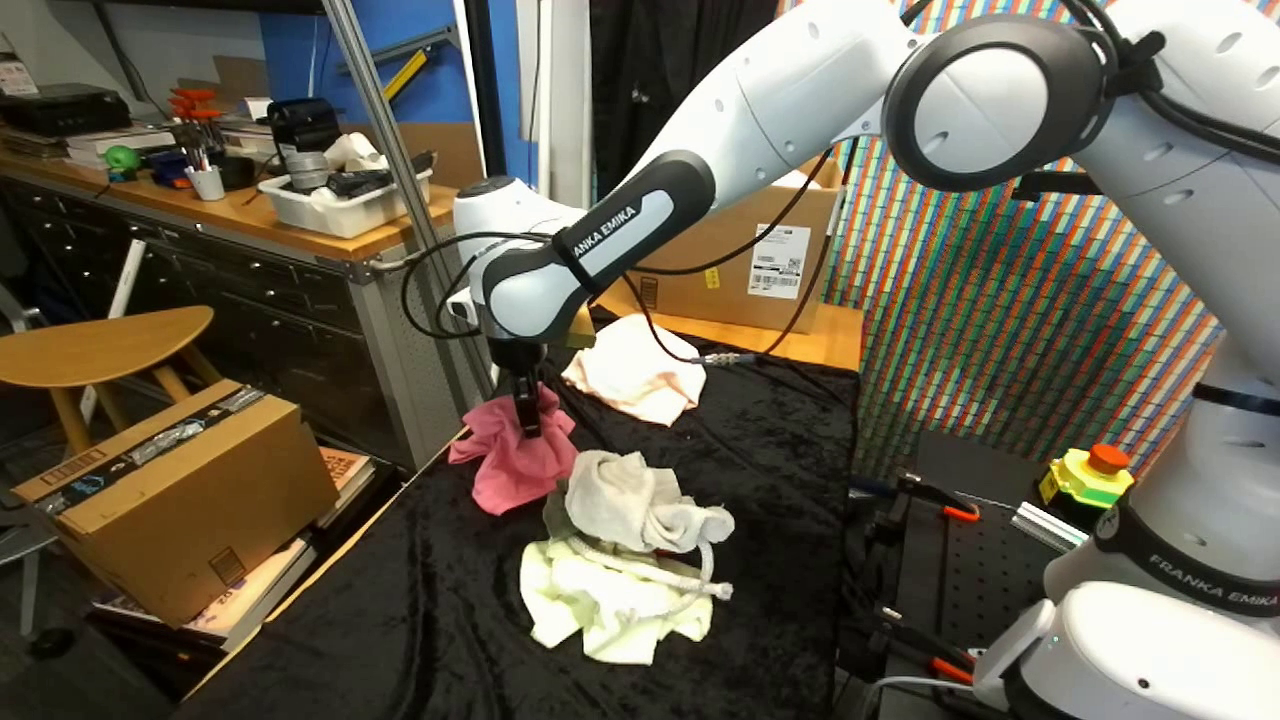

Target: Put all the objects on the table grouped together.

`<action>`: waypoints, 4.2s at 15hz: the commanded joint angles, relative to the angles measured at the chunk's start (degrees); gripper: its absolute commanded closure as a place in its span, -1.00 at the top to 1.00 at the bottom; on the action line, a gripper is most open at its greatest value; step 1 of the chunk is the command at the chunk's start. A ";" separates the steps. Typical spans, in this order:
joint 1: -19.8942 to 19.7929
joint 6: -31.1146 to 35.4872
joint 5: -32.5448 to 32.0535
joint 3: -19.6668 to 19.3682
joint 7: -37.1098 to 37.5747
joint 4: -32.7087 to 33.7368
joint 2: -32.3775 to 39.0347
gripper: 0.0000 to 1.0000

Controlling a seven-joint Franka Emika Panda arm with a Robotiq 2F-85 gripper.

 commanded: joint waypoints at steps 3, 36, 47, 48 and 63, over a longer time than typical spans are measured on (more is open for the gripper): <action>-0.07 -0.70 1.82 0.40 1.25 1.12 0.51 -0.48; 7.37 -4.02 8.54 6.28 11.02 -31.00 -25.26 -0.97; 6.87 -3.35 6.18 3.83 12.70 -32.24 -21.97 -0.39; 6.70 -3.27 6.51 4.03 12.46 -32.46 -22.42 -0.36; 3.52 -0.74 9.67 3.47 12.70 -36.14 -32.78 0.99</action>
